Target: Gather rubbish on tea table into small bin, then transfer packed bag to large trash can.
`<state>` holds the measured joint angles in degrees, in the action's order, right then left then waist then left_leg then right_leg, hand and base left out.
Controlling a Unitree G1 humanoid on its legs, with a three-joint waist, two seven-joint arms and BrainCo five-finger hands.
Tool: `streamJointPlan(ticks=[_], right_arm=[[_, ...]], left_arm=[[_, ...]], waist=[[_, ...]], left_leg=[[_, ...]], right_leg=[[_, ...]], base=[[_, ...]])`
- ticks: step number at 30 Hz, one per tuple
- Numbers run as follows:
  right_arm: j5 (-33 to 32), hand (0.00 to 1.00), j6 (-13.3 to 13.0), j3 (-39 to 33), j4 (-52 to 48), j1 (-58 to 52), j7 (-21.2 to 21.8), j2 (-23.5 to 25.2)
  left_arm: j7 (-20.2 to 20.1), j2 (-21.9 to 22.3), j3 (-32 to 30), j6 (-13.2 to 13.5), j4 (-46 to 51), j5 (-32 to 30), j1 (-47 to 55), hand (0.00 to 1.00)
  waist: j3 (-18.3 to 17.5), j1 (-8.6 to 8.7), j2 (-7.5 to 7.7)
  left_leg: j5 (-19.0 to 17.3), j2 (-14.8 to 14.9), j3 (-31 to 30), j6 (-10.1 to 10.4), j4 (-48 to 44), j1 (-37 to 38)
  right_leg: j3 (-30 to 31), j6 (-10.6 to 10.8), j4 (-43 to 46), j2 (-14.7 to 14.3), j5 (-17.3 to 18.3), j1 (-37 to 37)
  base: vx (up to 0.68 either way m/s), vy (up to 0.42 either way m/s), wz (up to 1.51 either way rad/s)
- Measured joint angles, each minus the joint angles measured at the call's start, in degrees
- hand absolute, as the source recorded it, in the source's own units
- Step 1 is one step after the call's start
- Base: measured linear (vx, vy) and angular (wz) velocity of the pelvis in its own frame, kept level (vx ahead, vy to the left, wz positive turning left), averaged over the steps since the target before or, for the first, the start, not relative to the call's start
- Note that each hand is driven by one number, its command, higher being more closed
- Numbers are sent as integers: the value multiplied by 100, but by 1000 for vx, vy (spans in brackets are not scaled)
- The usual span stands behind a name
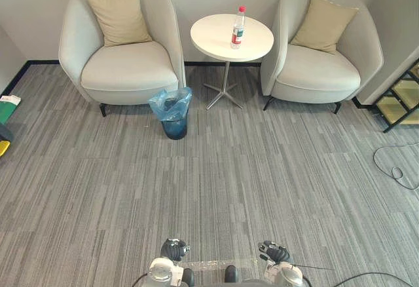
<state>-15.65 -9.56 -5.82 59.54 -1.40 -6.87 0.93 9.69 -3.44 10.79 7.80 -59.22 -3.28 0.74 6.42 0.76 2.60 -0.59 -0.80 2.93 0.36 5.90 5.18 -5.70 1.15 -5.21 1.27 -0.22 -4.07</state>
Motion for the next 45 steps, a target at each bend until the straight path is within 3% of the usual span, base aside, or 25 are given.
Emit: streamJointPlan(ticks=[33, 38, 40, 42, 44, 45], right_arm=[[183, 0, 12, -98, -6, 0, 8, -60], [140, 0, 7, -97, -32, -15, 16, -73], [75, 0, 4, -79, -47, -33, 32, -87], [-30, 0, 4, -52, -248, -79, 69, -127], [-55, 0, -12, -10, -278, -61, 66, -202], [-57, 0, -8, -3, -279, -80, 63, -234]], left_arm=[[-112, -12, -86, -96, -115, 0, -51, 0], [-111, -30, -91, -106, -113, 4, -55, 0], [-113, -24, -142, -109, -90, 3, -75, 0], [-116, -3, -272, -113, -10, 4, -104, 0], [-115, 28, -316, -100, 270, 14, -128, 0], [-115, 56, -312, -95, 294, 13, -124, 0]], waist=[[32, 3, -59], [45, 9, -80], [58, 8, -100], [139, 6, -186], [344, -11, -197], [359, -23, -195]], left_leg=[[-86, 60, 320, 82, -2, 100], [-319, 163, 457, 200, -152, 85], [-753, 283, 537, 285, -893, -214], [-1214, 550, 630, 464, -2313, -745], [-1208, 832, 870, 657, -4328, -1521], [-1265, 848, 878, 653, -4477, -1602]], right_leg=[[288, -16, -8, -62, -10, 14], [360, -72, 7, -152, 42, 6], [319, -142, 59, -194, 187, -1], [293, -263, 247, -286, 417, -23], [420, -449, 504, -283, 650, -229], [445, -473, 554, -280, 707, -257]], base=[[-11, -11, -5], [-8, -41, -13], [73, -72, -18], [100, -74, -14], [169, -97, -13], [223, -41, -19]])
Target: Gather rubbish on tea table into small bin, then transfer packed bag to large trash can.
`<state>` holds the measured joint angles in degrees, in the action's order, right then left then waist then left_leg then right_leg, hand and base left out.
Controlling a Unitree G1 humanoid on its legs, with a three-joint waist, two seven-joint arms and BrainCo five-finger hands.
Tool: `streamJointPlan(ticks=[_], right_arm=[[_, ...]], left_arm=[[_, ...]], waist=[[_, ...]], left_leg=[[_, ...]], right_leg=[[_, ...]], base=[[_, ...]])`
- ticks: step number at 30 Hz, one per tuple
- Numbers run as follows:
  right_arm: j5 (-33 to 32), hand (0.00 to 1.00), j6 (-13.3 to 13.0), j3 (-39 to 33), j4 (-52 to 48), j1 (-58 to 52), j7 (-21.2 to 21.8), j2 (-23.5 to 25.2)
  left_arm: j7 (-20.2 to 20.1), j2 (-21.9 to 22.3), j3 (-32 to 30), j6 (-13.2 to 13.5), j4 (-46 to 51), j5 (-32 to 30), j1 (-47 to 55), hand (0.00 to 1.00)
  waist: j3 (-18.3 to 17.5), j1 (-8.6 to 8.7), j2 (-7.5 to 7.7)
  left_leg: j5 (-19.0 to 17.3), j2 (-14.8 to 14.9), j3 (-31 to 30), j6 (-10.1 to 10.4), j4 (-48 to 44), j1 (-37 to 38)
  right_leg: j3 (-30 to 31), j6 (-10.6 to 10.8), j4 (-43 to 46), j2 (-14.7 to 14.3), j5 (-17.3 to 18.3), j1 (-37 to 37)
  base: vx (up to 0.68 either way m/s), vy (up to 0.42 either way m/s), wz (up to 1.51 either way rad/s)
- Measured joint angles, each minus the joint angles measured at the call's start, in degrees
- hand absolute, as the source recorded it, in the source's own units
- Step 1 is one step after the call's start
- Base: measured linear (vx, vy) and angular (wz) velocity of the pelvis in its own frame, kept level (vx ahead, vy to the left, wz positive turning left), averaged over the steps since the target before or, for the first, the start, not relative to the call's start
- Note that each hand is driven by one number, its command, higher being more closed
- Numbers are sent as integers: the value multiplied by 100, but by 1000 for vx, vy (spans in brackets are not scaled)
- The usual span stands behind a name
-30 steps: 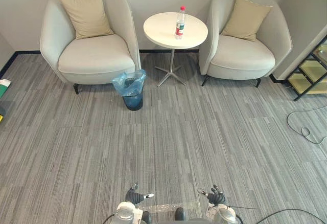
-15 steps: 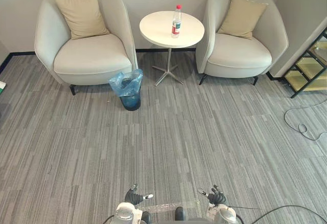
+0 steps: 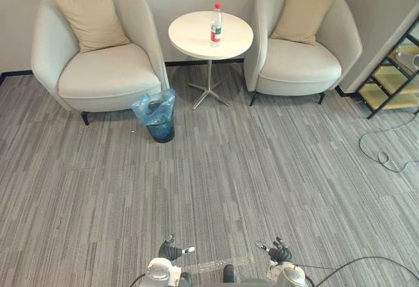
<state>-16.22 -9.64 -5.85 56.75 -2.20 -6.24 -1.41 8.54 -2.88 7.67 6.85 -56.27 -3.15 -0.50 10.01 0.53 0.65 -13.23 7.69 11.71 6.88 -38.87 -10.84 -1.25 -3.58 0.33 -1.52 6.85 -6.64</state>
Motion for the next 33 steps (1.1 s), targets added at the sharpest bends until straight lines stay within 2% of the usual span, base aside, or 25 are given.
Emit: streamJointPlan(ticks=[2, 4, 6, 7, 8, 9, 10, 12, 13, 15, 16, 17, 18, 19, 20, 21, 23, 24, 25, 26, 28, 29, 31, 32, 33], right_arm=[[-3, 0, 12, 33, -1, 3, -15, -130], [-4, 0, 13, 46, 3, 108, -35, -192], [-5, 0, 12, 61, 26, 356, -65, -207], [-6, 0, 11, 142, 27, 424, -70, -227], [-4, 0, 20, 248, 47, 450, -65, -263], [-1, 0, 26, 296, 48, 452, -60, -218], [3, 0, 45, 390, 41, 401, -50, -124], [44, 0, 72, 403, 42, 400, -23, -73], [50, 0, 93, 399, 51, 383, 5, -78], [60, 0, 115, 390, 58, 352, 63, -71], [67, 0, 117, 386, 53, 325, 89, -84], [77, 0, 116, 389, 45, 317, 107, -93], [137, 0, 101, 405, 5, 343, 128, -124], [222, 0, 106, 412, 16, 421, 128, -143], [264, 0, 97, 412, 13, 479, 133, -145], [264, 0, 67, 415, 1, 529, 143, -150], [261, 0, 61, 415, -91, 540, 148, -144], [261, 0, 62, 420, -101, 440, 147, -142], [256, 0, 62, 429, -115, 373, 151, -140], [257, 0, 71, 424, -111, 538, 150, -270], [256, 0, 61, 366, -104, 582, 156, -333], [256, 0, 75, 364, -95, 504, 159, -301], [246, 0, 81, 397, -229, 390, 154, -285], [238, 0, 84, 391, -240, 339, 145, -230], [198, 0, 83, 384, -259, 296, 134, -170]], left_arm=[[1, 96, 5, 5, 64, 7, 14, 0], [1, 145, 3, 10, 198, 109, 6, 0], [0, 163, 11, 21, 287, 122, -27, 0], [0, 171, 19, 23, 291, 142, -29, 0], [3, 166, 12, 24, 275, 226, -40, 0], [0, 150, 11, 22, 276, 232, -52, 0], [5, 104, -9, 23, 283, 239, -109, 0], [-2, 53, -4, 19, 280, 262, -160, 0], [-6, 83, 35, 10, 276, 285, -133, 0], [-6, 78, 91, -11, 266, 328, -87, 0], [0, 61, 194, -19, 245, 330, -82, 0], [2, 45, 263, -16, 245, 330, -91, 0], [5, 20, 286, -4, 237, 331, -115, 0], [9, 4, 283, -6, 194, 337, -199, 0], [8, -9, 282, -5, 165, 337, -290, 0], [8, -25, 282, 2, 166, 344, -339, 0], [6, -49, 284, 4, 165, 343, -433, 0], [0, -47, 281, 6, 165, 342, -412, 0], [-1, -53, 271, 5, 153, 340, -374, 0], [-4, 61, 192, 3, 33, 337, -386, 0], [-17, 162, 154, 9, -45, 331, -429, 0], [-30, 215, 18, 3, -75, 327, -426, 0], [-75, 316, -138, 7, -25, 333, -359, 0], [-108, 368, -227, 12, 74, 335, -295, 0], [-110, 374, -219, 12, 144, 335, -277, 0]], waist=[[26, -8, -71], [33, -81, -70], [73, -143, -81], [79, -186, -164], [80, -242, -187], [71, -278, -137], [36, -278, 40], [34, -298, 103], [53, -284, 139], [95, -251, 152], [138, -206, 87], [164, -151, 40], [208, -112, -21], [279, -58, -68], [325, -47, -142], [344, -36, -161], [367, 52, -88], [342, 57, 27], [314, 66, 135], [351, 32, -196], [380, 118, -317], [385, 130, -329], [427, 103, -334], [477, 29, -295], [493, -35, -252]], left_leg=[[-232, -70, 30, -139, 17, -234], [-171, -279, 27, -275, 659, -576], [537, -545, -10, -261, 2146, -807], [848, -533, -59, -235, 2736, -816], [1365, -508, -170, -472, 2735, -836], [1412, -568, -116, -563, 2611, -823], [1108, -683, -19, -668, 2369, -878], [823, -713, 96, -806, 2102, -855], [592, -773, 168, -853, 2126, -603], [362, -909, 145, -895, 2448, 121], [259, -934, 67, -901, 2663, 652], [241, -927, -14, -899, 2855, 985], [243, -881, -90, -900, 3104, 1399], [243, -790, -138, -900, 3244, 1682], [243, -684, -161, -900, 3274, 1829], [243, -581, -232, -899, 3270, 1935], [201, -512, -478, -830, 3279, 2132], [52, -537, -541, -589, 3276, 2308], [-157, -563, -677, -380, 3274, 2485], [-240, -222, -767, -317, 3230, 2550], [-212, -69, -992, -277, 2595, 2371], [-77, 59, -1095, -53, 1710, 2079], [269, 323, -1046, 149, -315, 1310], [82, 527, -848, 148, -1334, 835], [-8, 582, -698, 119, -1622, 605]], right_leg=[[134, -62, 150, 76, 233, -120], [346, -32, 145, 241, 364, -155], [594, 71, 131, 436, 514, -149], [732, 176, 120, 422, 594, -154], [879, 290, 138, 438, 773, -266], [932, 307, 153, 504, 832, -333], [911, 365, 366, 645, 860, -284], [926, 502, 1397, 672, 938, 140], [923, 905, 2442, 686, 874, 486], [845, 1915, 4386, 733, 407, 1137], [548, 1686, 5267, 758, 525, 1417], [190, 1400, 5568, 809, 665, 1588], [-293, 1003, 5600, 875, 859, 1825], [-680, 698, 5336, 872, 1020, 2003], [-987, 531, 4843, 833, 1114, 2250], [-1135, 503, 4062, 733, 1072, 2514], [-922, 479, 2164, 543, 232, 2680], [-691, 450, 1327, 497, -431, 2643], [-472, 335, 1096, 480, -1402, 2632], [-608, 214, 1580, 291, -1002, 2704], [-876, 122, 2041, 240, -407, 2664], [-1011, 38, 2136, 205, -128, 2443], [-1122, -20, 1921, 134, 156, 1836], [-1155, -95, 1729, 72, 290, 1350], [-1201, -106, 1607, 71, 361, 1075]], base=[[224, 7, -22], [293, 81, -54], [381, 149, -80], [435, 214, -88], [473, 233, -74], [514, 221, -53], [551, 171, -24], [562, 158, -18], [561, 177, -21], [589, 182, -8], [524, 125, 18], [637, 107, 30], [429, 29, 30], [518, -6, 34], [508, -60, 38], [616, -122, 56], [540, -175, 72], [586, -263, 69], [663, -279, 39], [533, -230, 32], [503, -227, 41], [509, -264, 53], [485, -233, 46], [450, -173, 27], [492, -153, 18]])
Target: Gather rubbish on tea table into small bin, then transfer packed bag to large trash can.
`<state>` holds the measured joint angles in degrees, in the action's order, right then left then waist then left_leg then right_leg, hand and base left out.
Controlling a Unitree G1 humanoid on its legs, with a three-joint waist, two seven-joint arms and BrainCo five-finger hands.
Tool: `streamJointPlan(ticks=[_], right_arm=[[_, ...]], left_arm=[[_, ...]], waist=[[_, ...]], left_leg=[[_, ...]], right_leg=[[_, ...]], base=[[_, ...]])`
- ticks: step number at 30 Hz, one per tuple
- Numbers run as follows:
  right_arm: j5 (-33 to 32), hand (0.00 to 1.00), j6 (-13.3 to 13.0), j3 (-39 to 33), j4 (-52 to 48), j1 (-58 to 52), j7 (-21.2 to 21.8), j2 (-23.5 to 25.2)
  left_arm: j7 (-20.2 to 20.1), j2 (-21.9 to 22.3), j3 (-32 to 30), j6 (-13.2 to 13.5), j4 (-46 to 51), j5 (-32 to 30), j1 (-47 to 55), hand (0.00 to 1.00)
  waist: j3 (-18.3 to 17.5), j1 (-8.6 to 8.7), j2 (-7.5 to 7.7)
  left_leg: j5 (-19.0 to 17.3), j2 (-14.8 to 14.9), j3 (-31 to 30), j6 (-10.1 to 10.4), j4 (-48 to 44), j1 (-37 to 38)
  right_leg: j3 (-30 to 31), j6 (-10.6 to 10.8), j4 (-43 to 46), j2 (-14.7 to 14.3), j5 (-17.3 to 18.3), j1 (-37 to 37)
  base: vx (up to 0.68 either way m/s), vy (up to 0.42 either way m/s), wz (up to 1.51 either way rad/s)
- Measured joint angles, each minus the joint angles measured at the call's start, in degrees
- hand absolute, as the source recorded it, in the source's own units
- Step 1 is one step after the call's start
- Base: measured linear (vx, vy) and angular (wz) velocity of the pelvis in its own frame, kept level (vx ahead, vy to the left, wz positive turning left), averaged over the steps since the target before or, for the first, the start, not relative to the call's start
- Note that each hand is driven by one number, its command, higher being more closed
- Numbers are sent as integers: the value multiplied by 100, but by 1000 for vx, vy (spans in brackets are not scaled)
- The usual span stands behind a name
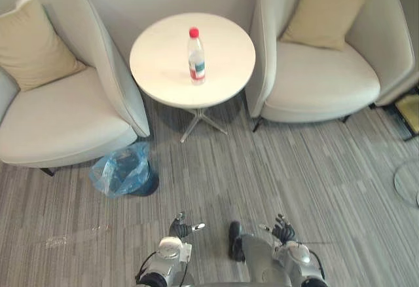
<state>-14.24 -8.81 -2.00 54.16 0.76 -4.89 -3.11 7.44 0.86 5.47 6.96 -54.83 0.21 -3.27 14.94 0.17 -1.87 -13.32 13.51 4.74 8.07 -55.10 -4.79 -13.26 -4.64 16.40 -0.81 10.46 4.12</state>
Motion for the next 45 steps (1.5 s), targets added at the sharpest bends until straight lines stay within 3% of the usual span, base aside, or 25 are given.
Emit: streamJointPlan(ticks=[2, 5, 6, 7, 8, 9, 11, 14, 16, 18, 20, 23, 24, 25, 26, 28, 30, 38, 42, 45], right_arm=[[-172, 0, -12, -8, -145, -67, -19, 108], [-176, 0, -9, -7, -113, 71, -27, 106], [-174, 0, -10, -5, -57, 85, -30, 74], [-173, 0, -10, -1, -7, 87, -31, 56], [-172, 0, -7, 2, 81, 109, -31, 14], [-169, 0, 20, 10, 125, 159, -43, 91], [-161, 0, 26, 23, 150, 99, -24, 95], [-137, 0, 27, 35, 265, 145, 22, 90], [5, 0, 45, 33, 314, 80, 45, 122], [67, 0, 55, 44, 301, -37, 66, 154], [68, 0, 46, 47, 296, -8, 104, 134], [69, 0, 45, 51, 302, 5, 135, 144], [69, 0, 43, 51, 301, -25, 142, 154], [67, 0, 39, 46, 306, -124, 139, 197], [65, 0, 43, 42, 339, -137, 140, 189], [64, 0, 41, 21, 363, -205, 131, 70], [63, 0, 39, -8, 362, -263, 125, 30], [118, 0, 23, 5, 273, -298, -21, 34], [520, 0, 30, 128, -501, -550, -101, 33], [900, 0, 0, 297, -1642, -822, -216, 31]], left_arm=[[0, 27, 18, 5, 142, 2, 117, 0], [0, 8, 71, 1, 207, 0, 62, 0], [1, 7, 109, 1, 204, -1, 67, 0], [1, 7, 198, 2, 189, -1, 92, 0], [0, -1, 251, 7, 188, -1, 97, 0], [-4, -63, 251, 1, 99, -3, 39, 0], [-10, -186, 332, 4, 70, -5, -61, 0], [-50, -222, 356, -5, 2, -1, 62, 0], [-101, -285, 552, -16, -76, -1, 69, 0], [-122, -343, 705, -19, -143, -1, 56, 0], [-120, -392, 703, -18, -167, -1, 55, 0], [-111, -433, 688, -12, -166, 2, 77, 0], [-110, -459, 687, -8, -165, 5, 121, 0], [-105, -518, 653, -1, -165, 33, 207, 0], [-97, -487, 551, -16, -245, 114, 216, 0], [-45, -320, 413, -5, -273, 272, 331, 0], [-10, -228, 238, -3, -293, 378, 376, 0], [3, -238, 113, 1, -327, 446, 395, 0], [10, -238, 122, 0, -320, 444, 399, 0], [17, -311, 144, 1, -305, 441, 417, 0]], waist=[[8, -67, 108], [8, -130, 108], [0, -169, 97], [-38, -233, 31], [-79, -289, -36], [-155, -316, 192], [-236, -311, 370], [-261, -333, 371], [-270, -290, 378], [-294, -225, 360], [-312, -190, 333], [-332, -144, 282], [-367, -142, 316], [-522, -150, 531], [-534, -149, 471], [-653, -156, 254], [-703, -149, 156], [-743, -155, 197], [-740, -158, 210], [-761, -153, 269]], left_leg=[[-192, -84, 395, -281, 412, -687], [-86, -608, 462, -342, 2362, -1113], [355, -841, 454, -341, 3471, -1098], [1122, -934, 389, -466, 4184, -1052], [1673, -939, 332, -733, 4235, -990], [1617, -1095, 412, -790, 4254, -908], [1403, -1264, 549, -896, 4380, -750], [1055, -1406, 710, -958, 4489, -251], [857, -1515, 595, -1054, 4667, 223], [755, -1538, 391, -1074, 4746, 492], [758, -1467, 169, -1070, 4908, 732], [759, -1256, -70, -1059, 4898, 918], [743, -1264, -82, -955, 4892, 972], [615, -1408, -174, -753, 4885, 1016], [491, -1382, -317, -611, 4892, 1090], [482, -1149, -384, -578, 4884, 1103], [470, -1017, -500, -555, 4890, 1113], [524, -928, -703, -466, 5042, 1148], [527, -1038, -738, -464, 5065, 1086], [526, -1055, -741, -465, 5130, 1070]], right_leg=[[-68, 17, -477, 17, 70, -637], [5, 139, -839, 111, 83, -1008], [101, 257, -976, 126, 111, -1156], [213, 380, -1069, 67, 183, -1288], [355, 482, -1083, 15, 252, -1381], [472, 559, -1060, 210, 297, -1426], [574, 644, -831, 455, 348, -1382], [824, 772, 516, 644, 376, -1039], [863, 1157, 2330, 838, 24, -392], [732, 956, 2916, 927, 459, -104], [480, 870, 2558, 942, 781, 222], [560, 903, 1115, 787, 662, 380], [649, 895, 576, 770, 320, 356], [834, 804, -101, 871, -757, 386], [753, 800, 30, 864, -539, 352], [615, 732, -305, 674, -591, 99], [439, 658, -715, 527, -690, -188], [217, 641, -1568, 371, -1065, -633], [216, 694, -1961, 431, -1335, -793], [227, 714, -2107, 453, -1465, -807]], base=[[451, -124, 16], [389, 9, -13], [409, 81, -43], [419, 109, -62], [451, 130, -49], [468, 133, -23], [477, 132, -7], [360, 123, -28], [378, 109, 20], [369, 31, 57], [307, -28, 58], [249, -106, 60], [262, -156, 56], [276, -208, 53], [270, -216, 41], [234, -189, 23], [166, -151, 24], [36, -30, 14], [-62, 46, 4], [-99, 22, 0]])
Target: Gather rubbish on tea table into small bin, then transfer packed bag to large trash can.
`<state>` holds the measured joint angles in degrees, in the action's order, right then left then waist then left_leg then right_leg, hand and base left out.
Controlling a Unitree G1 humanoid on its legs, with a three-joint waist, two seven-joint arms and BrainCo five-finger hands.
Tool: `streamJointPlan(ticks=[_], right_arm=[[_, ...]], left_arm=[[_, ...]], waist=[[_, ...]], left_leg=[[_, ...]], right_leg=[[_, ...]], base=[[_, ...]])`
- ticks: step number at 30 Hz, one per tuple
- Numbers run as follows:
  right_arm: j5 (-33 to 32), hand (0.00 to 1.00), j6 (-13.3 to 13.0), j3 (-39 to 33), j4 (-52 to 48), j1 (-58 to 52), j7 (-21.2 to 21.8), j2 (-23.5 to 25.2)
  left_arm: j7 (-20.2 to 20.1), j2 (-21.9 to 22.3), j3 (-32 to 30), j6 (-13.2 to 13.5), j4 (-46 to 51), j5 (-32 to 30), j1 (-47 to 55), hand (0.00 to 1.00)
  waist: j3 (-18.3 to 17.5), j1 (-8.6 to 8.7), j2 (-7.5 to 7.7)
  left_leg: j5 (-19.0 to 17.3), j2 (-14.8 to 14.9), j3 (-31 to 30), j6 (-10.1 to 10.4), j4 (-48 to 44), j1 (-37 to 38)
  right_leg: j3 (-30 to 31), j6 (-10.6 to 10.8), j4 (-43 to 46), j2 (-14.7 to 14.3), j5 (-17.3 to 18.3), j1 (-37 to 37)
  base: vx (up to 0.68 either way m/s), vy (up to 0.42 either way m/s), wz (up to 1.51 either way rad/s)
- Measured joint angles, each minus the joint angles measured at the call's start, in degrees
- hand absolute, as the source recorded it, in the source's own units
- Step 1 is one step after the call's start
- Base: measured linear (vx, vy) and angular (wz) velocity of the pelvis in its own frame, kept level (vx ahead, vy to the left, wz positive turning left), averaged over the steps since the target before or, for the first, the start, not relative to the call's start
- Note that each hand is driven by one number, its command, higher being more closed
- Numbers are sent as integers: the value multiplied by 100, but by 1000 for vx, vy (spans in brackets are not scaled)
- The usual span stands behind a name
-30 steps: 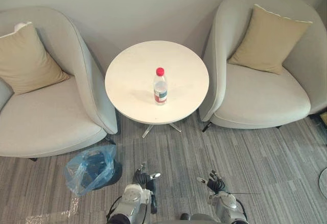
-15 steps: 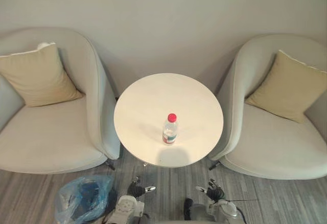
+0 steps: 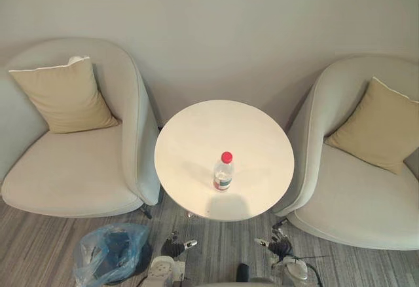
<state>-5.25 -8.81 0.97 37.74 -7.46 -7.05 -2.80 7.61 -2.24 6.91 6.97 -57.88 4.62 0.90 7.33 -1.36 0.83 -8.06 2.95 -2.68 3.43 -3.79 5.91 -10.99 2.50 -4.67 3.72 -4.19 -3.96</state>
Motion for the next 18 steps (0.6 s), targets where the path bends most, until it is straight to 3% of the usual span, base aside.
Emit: streamJointPlan(ticks=[4, 10, 18], right_arm=[[545, 0, -200, 3, -1183, -262, -92, -15], [1176, 0, -260, 190, -1510, -260, -148, -119], [1432, 0, -271, 431, -1678, 307, -312, -222]], left_arm=[[5, -148, 198, 4, 137, -2, 77, 0], [-2, -145, 319, 10, 170, -14, 88, 0], [-8, -137, 425, 12, 282, -110, 150, 0]], waist=[[3, 6, 89], [-4, 7, 50], [-15, -10, 23]], left_leg=[[24, -13, 8, 36, 105, 7], [55, 32, -6, 93, 175, -112], [97, 31, -182, 115, 134, -149]], right_leg=[[8, 15, -42, 5, -34, 12], [33, 10, -38, -44, 2, 194], [-137, -16, -36, -52, 0, 174]], base=[[-103, -6, -1], [-22, -11, -5], [78, 9, 10]])
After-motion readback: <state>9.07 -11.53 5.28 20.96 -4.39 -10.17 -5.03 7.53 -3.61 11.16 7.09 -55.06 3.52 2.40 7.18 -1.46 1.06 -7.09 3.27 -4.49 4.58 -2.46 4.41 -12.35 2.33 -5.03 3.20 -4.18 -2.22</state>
